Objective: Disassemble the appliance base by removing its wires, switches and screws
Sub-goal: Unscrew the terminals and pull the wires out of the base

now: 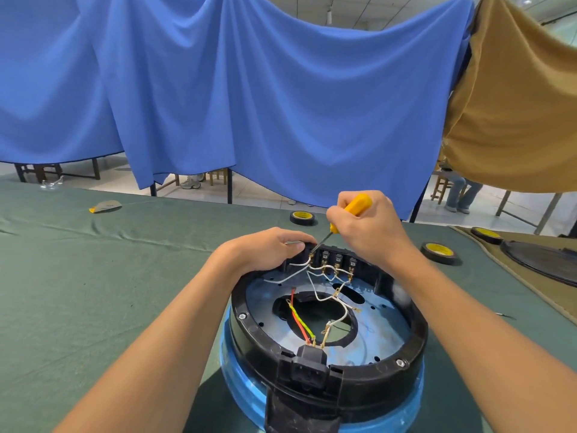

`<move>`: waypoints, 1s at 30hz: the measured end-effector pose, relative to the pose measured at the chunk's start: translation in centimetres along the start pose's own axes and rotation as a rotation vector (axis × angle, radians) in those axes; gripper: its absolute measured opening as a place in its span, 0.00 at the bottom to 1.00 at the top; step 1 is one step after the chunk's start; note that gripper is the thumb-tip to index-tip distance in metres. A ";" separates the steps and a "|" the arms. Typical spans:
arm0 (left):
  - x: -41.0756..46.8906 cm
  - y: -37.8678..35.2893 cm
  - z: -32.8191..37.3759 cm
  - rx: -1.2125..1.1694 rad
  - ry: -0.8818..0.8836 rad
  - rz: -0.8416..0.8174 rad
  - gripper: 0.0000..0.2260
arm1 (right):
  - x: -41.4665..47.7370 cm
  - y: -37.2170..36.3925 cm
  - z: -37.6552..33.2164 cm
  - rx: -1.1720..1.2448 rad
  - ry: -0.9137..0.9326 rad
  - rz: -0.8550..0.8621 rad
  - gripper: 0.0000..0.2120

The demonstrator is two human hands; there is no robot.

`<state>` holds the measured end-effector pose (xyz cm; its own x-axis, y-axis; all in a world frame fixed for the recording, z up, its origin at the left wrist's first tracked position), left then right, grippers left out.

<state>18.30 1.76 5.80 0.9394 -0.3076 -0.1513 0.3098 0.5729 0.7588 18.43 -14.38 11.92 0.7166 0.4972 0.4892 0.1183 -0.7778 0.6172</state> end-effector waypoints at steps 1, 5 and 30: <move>0.0 0.0 0.0 0.007 0.005 -0.001 0.15 | 0.5 0.0 -0.1 -0.004 -0.023 0.014 0.19; 0.1 0.2 -0.2 0.020 0.011 0.000 0.16 | 3.6 -0.2 1.3 0.151 -0.275 0.047 0.20; -0.2 0.1 0.3 -0.009 -0.012 -0.003 0.15 | -0.7 -0.1 0.7 -0.025 -0.035 0.231 0.22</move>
<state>18.09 1.64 6.09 0.9368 -0.3180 -0.1459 0.3136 0.5785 0.7530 18.38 -14.91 11.10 0.7464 0.2929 0.5976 -0.0685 -0.8594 0.5067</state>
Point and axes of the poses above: each hand's wrist, its own x-axis towards the middle knuckle, its own y-axis out of the back of the hand, z = x × y, the point moved 4 cm from there along x, towards the middle knuckle, and after that the axes turned 13 degrees about -z, right-handed, at the moved point
